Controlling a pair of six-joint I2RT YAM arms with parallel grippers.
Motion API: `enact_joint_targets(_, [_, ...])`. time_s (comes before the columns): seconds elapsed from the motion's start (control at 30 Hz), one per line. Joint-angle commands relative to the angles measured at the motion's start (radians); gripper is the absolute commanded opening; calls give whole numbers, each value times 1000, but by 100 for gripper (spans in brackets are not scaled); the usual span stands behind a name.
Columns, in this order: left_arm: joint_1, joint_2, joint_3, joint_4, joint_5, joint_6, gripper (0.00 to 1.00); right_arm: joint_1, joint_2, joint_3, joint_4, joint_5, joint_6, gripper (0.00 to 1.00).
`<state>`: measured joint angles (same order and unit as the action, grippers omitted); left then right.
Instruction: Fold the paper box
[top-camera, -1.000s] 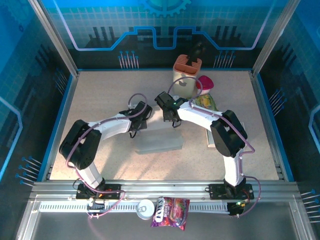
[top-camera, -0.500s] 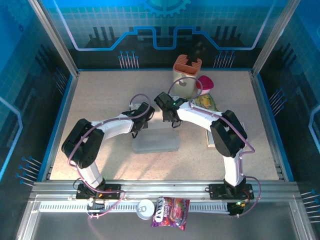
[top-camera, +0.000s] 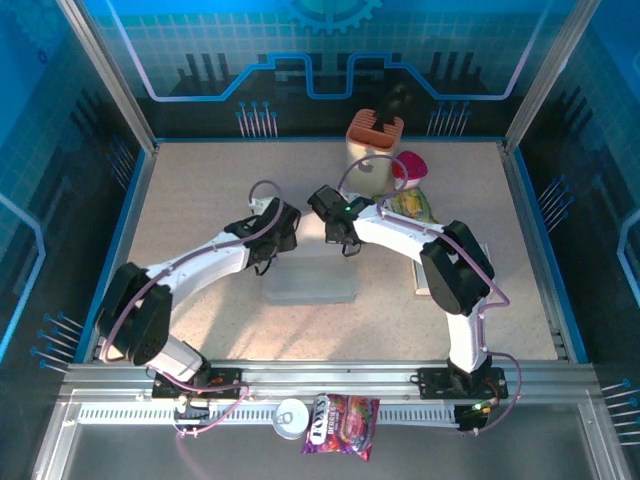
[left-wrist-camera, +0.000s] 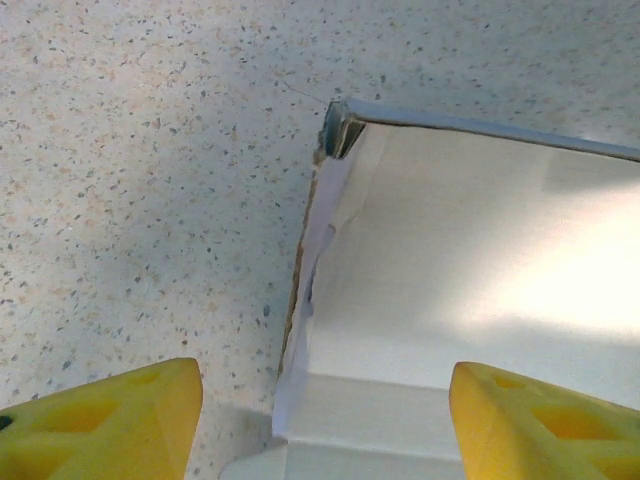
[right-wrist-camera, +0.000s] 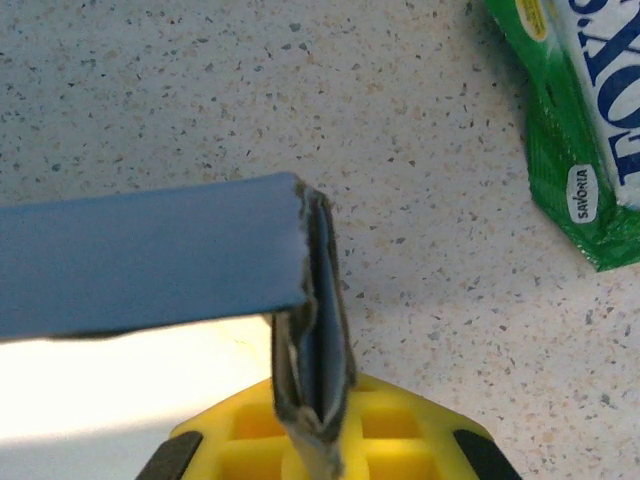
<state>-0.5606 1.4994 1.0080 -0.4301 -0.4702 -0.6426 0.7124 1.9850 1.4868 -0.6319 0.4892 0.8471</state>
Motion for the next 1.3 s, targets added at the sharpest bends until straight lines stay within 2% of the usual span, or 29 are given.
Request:
enact_joint_targets(0.0, [-1, -114, -20, -83, 24, -34, 64, -31, 28, -34, -111, -147, 123, 0])
enact_joint_targets(0.13, [-4, -298, -34, -137, -7, -42, 60, -88, -31, -143, -63, -318, 301, 0])
enact_joint_targets(0.27, [-3, -418, -22, -211, -4, -50, 54, -141, -68, -188, -109, -451, 496, 0])
enact_joint_targets(0.43, [-5, -502, -58, -277, 4, -75, 49, -142, -131, -212, -218, -530, 733, 0])
enact_joint_targets(0.6, [-5, -542, -150, -282, 39, -107, 39, -123, -162, -253, -301, -604, 914, 0])
enact_joint_targets(0.77, [-4, -540, -278, -216, 89, -154, 31, -77, -193, -373, -207, -668, 1071, 0])
enact_joint_targets(0.93, [-5, -512, -374, -72, 204, -177, 27, -52, -182, -413, -139, -708, 1107, 1])
enact_joint_targets(1.0, [-8, -482, -393, -4, 249, -183, 26, -35, -205, -428, -114, -692, 1122, 11])
enact_joint_targets(1.17, [-10, -398, -430, 160, 335, -206, 26, -10, -292, -422, -128, -616, 1108, 48])
enact_joint_targets(1.27, [-15, -365, -417, 186, 344, -207, 26, -2, -370, -425, -124, -562, 1070, 56])
